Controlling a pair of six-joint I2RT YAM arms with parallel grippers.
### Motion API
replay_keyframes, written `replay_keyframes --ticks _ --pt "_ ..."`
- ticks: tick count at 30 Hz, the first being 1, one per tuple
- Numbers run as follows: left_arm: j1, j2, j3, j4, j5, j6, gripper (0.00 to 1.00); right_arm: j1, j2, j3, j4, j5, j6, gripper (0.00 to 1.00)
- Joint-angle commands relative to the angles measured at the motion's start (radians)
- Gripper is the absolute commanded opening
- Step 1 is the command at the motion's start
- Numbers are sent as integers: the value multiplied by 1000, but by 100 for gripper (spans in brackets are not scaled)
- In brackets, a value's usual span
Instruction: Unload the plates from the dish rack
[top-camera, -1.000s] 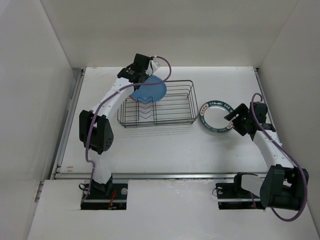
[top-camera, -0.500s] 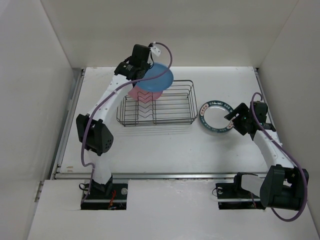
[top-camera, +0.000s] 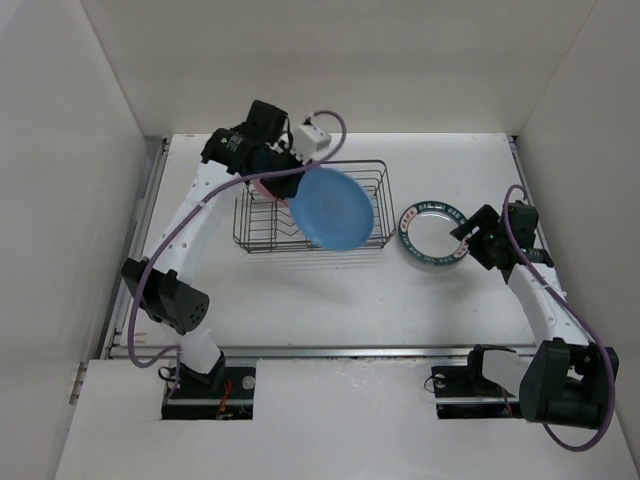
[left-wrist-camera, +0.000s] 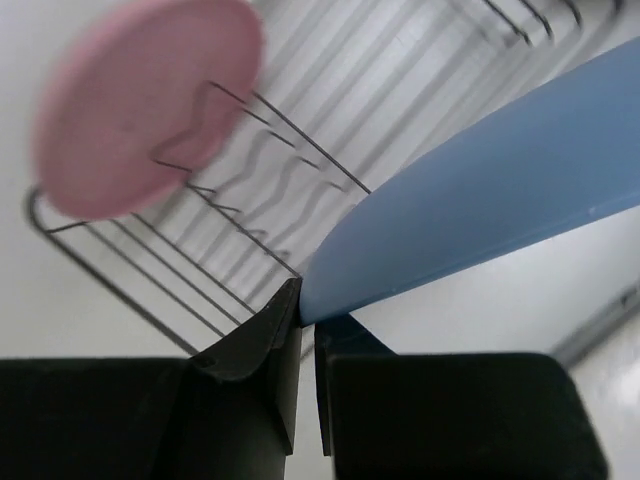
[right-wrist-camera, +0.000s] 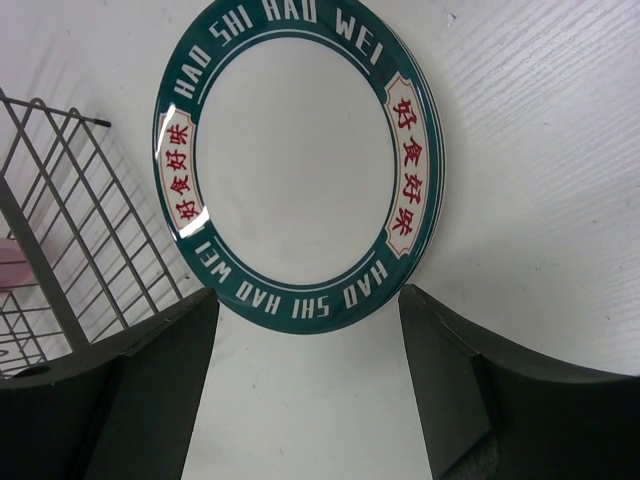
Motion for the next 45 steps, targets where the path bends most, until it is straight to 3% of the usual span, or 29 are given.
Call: replay_keyframes --ticks 1,7,11,15,22,25,35,41,45 --pt "-88 -27 -114 -207 135 167 0 -2 -20 2 7 11 -18 79" --pt "-194 -17 -363 -207 -43 204 0 -2 -11 2 16 0 -18 79" --pt "-266 4 -480 -114 -170 137 0 16 -11 2 34 -24 -30 79" --pt "-307 27 -571 -3 -345 90 0 80 -44 37 57 -35 -82 79" --pt "-338 46 -669 167 -516 69 3 185 -23 94 57 29 -101 79" --pt "-338 56 -669 178 -525 57 10 223 1 114 57 39 -101 79" --pt "-338 46 -538 102 -533 -8 57 337 72 273 87 39 -219 80" --pt "-281 14 -378 -23 -469 -43 57 419 191 482 106 -1 -325 83" --pt "-199 -30 -238 -115 -351 -43 57 458 384 656 106 -41 -363 83"
